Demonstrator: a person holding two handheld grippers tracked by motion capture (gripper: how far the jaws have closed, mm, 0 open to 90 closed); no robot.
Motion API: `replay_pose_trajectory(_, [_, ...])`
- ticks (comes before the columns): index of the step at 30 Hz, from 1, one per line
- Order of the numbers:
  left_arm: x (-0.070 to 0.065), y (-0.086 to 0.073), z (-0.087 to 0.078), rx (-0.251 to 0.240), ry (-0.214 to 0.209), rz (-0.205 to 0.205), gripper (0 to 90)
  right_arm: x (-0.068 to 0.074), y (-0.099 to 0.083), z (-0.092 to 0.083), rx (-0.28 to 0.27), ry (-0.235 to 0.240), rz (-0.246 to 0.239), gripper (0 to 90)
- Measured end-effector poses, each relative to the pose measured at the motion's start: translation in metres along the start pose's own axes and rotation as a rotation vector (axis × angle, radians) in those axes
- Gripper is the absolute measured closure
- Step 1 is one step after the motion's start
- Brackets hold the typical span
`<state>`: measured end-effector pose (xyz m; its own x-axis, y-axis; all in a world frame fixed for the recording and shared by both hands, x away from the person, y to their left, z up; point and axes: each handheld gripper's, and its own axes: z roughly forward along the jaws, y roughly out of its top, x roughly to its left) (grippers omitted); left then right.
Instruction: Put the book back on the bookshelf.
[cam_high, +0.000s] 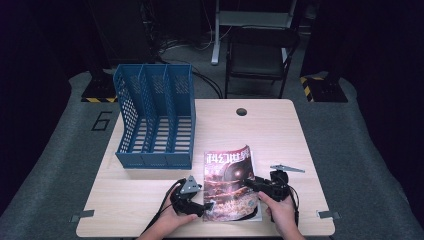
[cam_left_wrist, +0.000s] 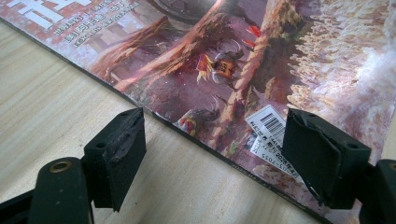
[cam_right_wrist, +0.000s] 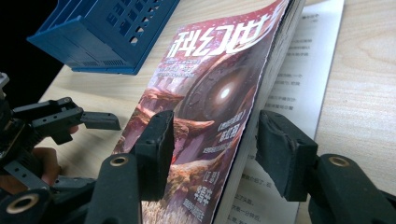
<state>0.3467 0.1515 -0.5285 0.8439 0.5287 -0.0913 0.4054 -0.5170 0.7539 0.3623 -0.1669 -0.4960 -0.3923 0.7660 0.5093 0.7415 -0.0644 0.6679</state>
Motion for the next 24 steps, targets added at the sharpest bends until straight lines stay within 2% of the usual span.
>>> replay_pose_trajectory(2, [0.0,0.0,0.0,-0.005,-0.001,-0.006,21.5,-0.006,0.001,0.003,0.014,0.02,0.036,45.6])
replay_pose_trajectory(4, [0.0,0.0,0.0,-0.004,-0.001,-0.002,21.5,-0.009,0.001,0.005,0.022,0.02,0.045,45.5])
replay_pose_trajectory(5, [0.0,0.0,0.001,-0.004,0.001,-0.006,21.5,-0.015,0.0,0.007,0.036,0.031,0.083,46.4])
replay_pose_trajectory(6, [0.0,0.0,0.001,-0.004,0.002,-0.006,21.5,-0.018,0.0,0.009,0.05,0.044,0.101,49.1])
replay_pose_trajectory(7, [0.0,0.0,0.001,-0.003,0.003,-0.007,21.6,-0.021,-0.002,0.01,0.083,0.086,0.14,50.5])
replay_pose_trajectory(8, [0.0,0.0,0.001,-0.003,0.003,-0.007,21.6,-0.023,-0.005,0.013,0.11,0.118,0.159,50.2])
replay_pose_trajectory(9, [0.0,0.0,0.001,-0.003,0.002,-0.006,21.6,-0.021,-0.007,0.016,0.133,0.118,0.161,50.0])
replay_pose_trajectory(11, [0.0,0.0,0.001,-0.005,0.002,-0.006,21.6,-0.017,-0.007,0.019,0.154,0.081,0.11,50.1])
replay_pose_trajectory(14, [0.0,0.0,0.001,-0.005,0.002,-0.006,21.6,-0.016,-0.004,0.021,0.168,0.075,0.085,52.1])
replay_pose_trajectory(15, [0.0,0.0,0.001,-0.005,0.002,-0.006,21.6,-0.017,-0.003,0.022,0.171,0.069,0.062,52.9])
replay_pose_trajectory(18, [0.0,0.0,0.001,-0.006,0.001,-0.007,21.6,-0.019,0.001,0.026,0.191,0.075,0.038,53.4])
replay_pose_trajectory(20, [0.0,0.0,0.001,-0.006,0.001,-0.007,21.7,-0.019,0.002,0.028,0.198,0.079,0.041,53.4])
replay_pose_trajectory(22, [0.0,0.0,0.0,-0.001,0.003,-0.003,21.6,-0.019,0.007,0.033,0.207,0.067,0.006,57.0])
replay_pose_trajectory(24, [0.0,0.0,0.0,-0.002,0.003,-0.004,21.6,-0.018,0.007,0.033,0.208,0.059,0.0,59.6])
